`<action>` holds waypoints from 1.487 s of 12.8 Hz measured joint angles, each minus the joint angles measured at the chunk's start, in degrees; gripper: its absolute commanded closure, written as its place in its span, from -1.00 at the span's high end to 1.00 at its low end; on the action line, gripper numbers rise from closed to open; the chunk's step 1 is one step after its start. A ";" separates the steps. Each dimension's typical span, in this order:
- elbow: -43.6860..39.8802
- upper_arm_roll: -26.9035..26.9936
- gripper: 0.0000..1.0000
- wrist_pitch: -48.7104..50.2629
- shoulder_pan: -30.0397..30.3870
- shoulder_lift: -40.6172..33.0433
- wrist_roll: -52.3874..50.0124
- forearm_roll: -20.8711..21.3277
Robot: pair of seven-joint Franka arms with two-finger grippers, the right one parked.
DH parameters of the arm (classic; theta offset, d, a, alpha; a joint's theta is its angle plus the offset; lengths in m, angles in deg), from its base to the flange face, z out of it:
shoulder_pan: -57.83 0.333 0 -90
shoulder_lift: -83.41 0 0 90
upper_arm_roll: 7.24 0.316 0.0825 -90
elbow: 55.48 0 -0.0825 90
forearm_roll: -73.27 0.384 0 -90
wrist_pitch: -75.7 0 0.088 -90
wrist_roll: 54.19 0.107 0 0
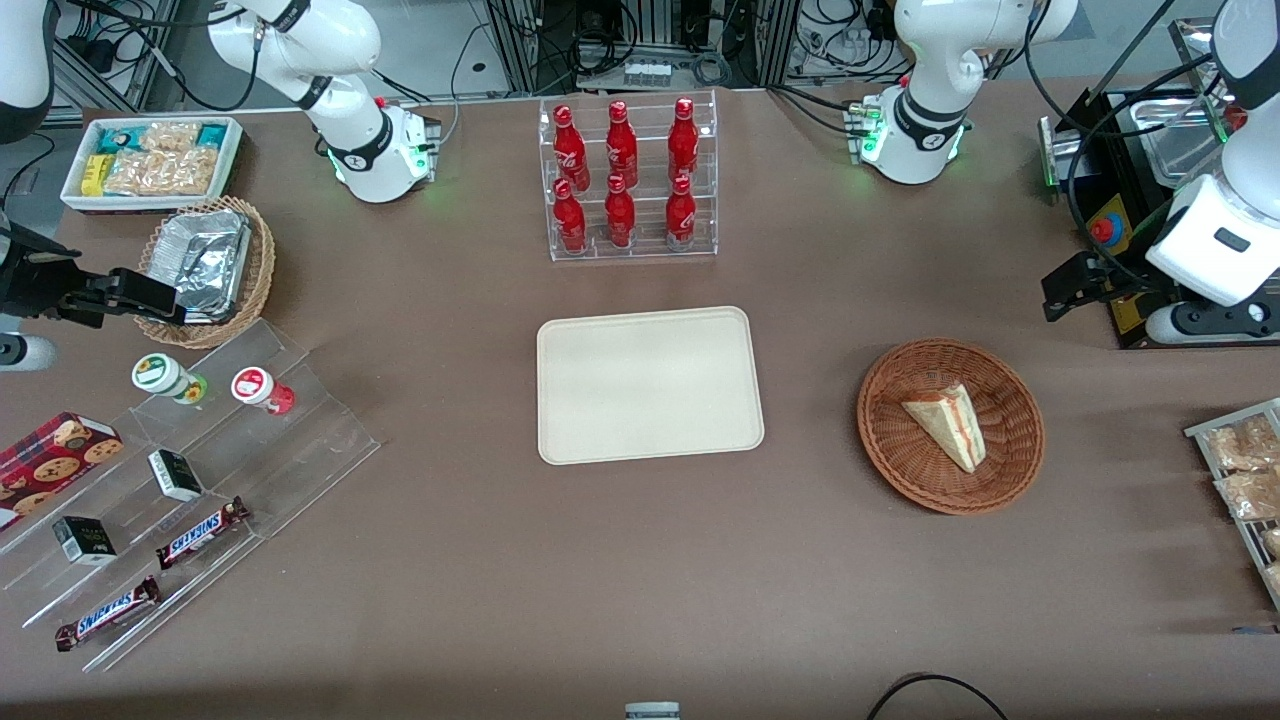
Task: Place sandwich from basket to tray
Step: 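Lower the open left gripper over the wrapped sandwich in the basket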
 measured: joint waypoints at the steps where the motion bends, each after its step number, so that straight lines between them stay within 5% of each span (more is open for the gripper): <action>1: -0.02 0.01 1.00 0.25 0.00 -0.01 0.00 -0.04; 8: 1.83 0.33 1.00 -0.02 0.38 0.97 0.00 2.17; 19: 27.18 0.05 1.00 -32.47 0.24 2.79 -14.85 2.39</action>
